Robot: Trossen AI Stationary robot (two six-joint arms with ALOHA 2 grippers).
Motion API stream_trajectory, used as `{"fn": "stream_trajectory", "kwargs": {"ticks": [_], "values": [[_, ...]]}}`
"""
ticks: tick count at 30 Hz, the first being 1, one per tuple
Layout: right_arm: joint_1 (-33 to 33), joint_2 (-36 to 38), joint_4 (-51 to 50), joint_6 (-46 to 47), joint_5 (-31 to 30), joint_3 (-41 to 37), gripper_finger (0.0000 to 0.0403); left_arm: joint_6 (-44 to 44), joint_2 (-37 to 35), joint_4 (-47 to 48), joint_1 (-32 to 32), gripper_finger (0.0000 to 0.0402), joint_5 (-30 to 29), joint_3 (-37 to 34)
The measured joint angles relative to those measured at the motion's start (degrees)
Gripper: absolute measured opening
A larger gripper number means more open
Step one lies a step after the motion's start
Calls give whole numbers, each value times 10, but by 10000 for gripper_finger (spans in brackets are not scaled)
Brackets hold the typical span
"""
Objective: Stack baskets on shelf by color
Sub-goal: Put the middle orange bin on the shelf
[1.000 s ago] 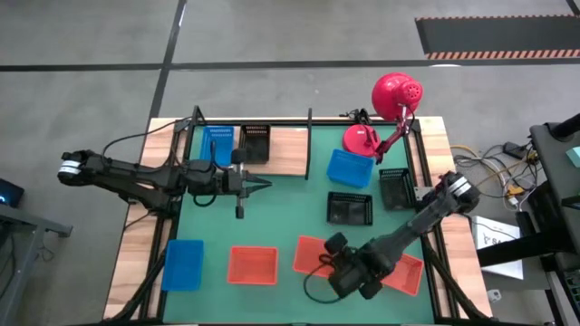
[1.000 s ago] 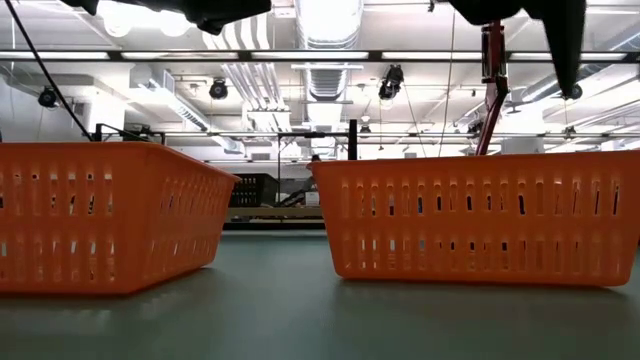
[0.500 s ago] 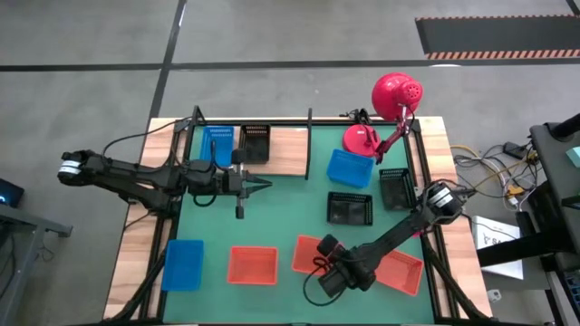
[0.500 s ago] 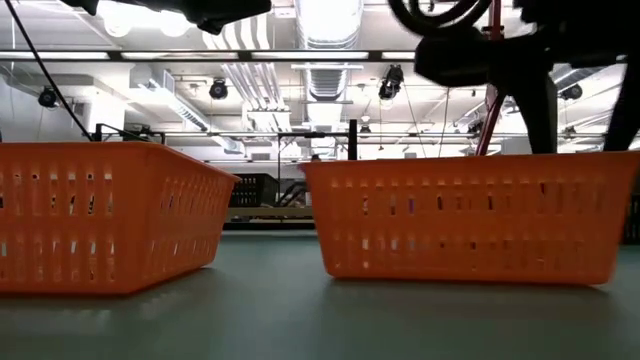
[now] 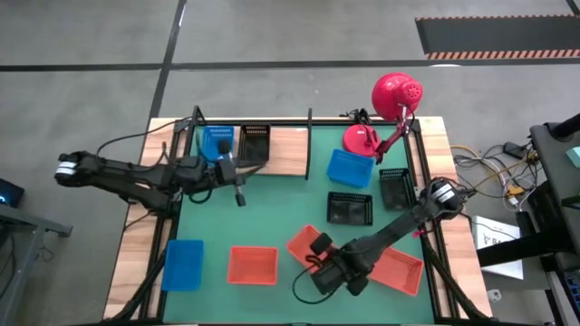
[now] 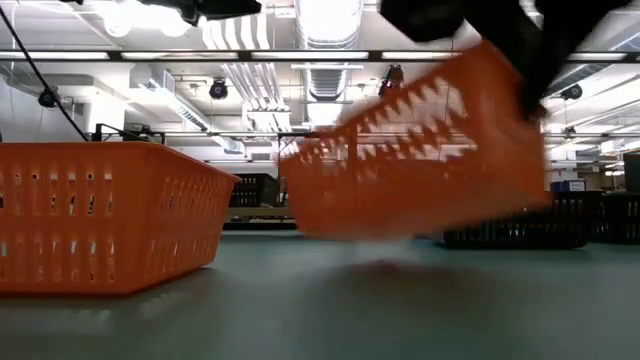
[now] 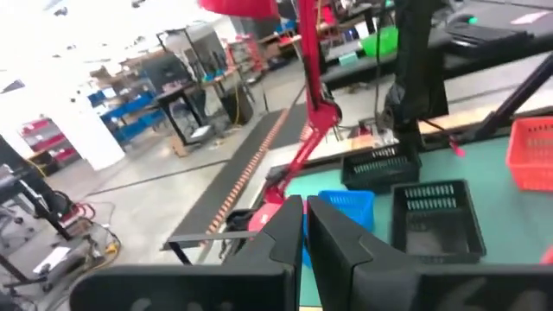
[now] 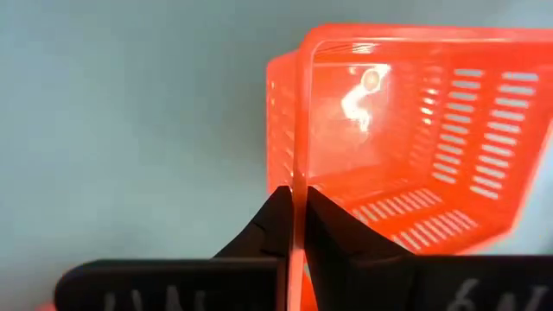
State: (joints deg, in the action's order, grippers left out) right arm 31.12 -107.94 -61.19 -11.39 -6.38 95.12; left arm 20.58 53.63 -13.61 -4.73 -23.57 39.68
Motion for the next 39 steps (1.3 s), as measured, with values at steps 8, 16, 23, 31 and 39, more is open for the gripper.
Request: {"fn": "stream_trajectory", "kwargs": {"ticks": [8,16,23,31,39], "values": [[-49,-1,-23,34,-68,99,12,7,-72,-66,0,3,16,-74],[-139,-1,9,29,-106,169,12,8,-125,-64,0,3,16,-93],[-192,-1,37,-6,-140,191,12,14,-165,-64,0,3,16,-103],[-248,-67,12,-15,-208,275,12,30,-197,-64,0,3,16,-108],[-323,-166,-116,22,-208,396,12,42,-198,-64,-1,3,16,-112]]}}
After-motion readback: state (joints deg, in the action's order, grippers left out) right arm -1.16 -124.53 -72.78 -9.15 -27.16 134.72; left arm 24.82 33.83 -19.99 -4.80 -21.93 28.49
